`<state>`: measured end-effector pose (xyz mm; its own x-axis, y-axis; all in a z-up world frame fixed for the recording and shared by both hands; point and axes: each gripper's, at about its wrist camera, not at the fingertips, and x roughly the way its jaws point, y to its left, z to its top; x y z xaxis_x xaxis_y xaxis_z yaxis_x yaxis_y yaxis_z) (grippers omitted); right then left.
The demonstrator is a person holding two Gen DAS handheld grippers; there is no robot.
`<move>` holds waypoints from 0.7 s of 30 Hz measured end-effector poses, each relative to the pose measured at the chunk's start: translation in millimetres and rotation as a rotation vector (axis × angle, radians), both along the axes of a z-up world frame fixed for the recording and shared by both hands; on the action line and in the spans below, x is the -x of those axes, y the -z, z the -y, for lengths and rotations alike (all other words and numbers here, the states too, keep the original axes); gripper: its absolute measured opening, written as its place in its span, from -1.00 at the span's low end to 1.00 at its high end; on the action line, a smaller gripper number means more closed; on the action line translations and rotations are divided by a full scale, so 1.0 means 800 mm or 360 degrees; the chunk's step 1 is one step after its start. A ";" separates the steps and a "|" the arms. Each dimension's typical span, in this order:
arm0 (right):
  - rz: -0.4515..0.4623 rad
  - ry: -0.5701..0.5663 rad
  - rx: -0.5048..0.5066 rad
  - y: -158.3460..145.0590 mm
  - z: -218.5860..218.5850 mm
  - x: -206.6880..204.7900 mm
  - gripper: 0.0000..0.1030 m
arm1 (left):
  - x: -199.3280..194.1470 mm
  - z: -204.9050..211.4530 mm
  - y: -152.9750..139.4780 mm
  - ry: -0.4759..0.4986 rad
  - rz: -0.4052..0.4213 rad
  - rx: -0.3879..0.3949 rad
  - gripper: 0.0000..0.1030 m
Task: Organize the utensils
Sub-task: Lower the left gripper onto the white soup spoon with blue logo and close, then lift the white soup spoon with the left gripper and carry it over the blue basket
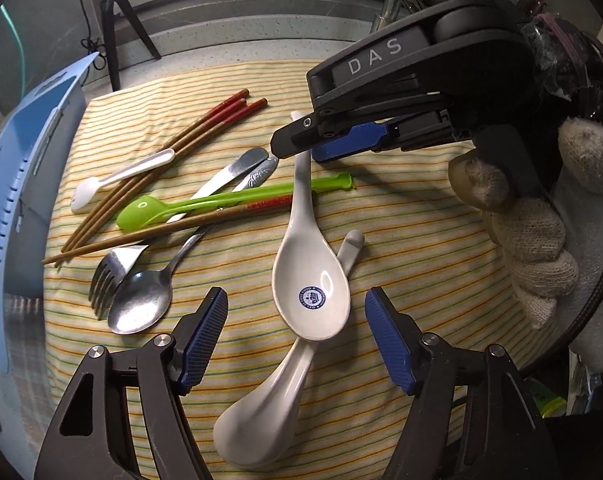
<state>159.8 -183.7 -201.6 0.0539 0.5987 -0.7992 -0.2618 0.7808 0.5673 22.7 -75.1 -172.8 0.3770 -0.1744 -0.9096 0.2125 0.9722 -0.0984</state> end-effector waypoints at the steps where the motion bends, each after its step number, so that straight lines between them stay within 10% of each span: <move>1: -0.0005 0.0002 0.0003 0.002 0.000 -0.001 -0.46 | -0.001 0.000 0.002 0.0001 -0.0007 0.0004 0.31; 21: -0.0052 0.0008 0.0006 0.009 -0.002 -0.002 -0.76 | -0.010 -0.007 0.014 0.0014 -0.0048 0.0058 -0.24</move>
<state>161.4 -182.0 -208.9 0.0308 0.5956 -0.8027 -0.2395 0.7841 0.5726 31.1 -69.2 -183.9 0.3479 -0.2107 -0.9136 0.2174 0.9660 -0.1400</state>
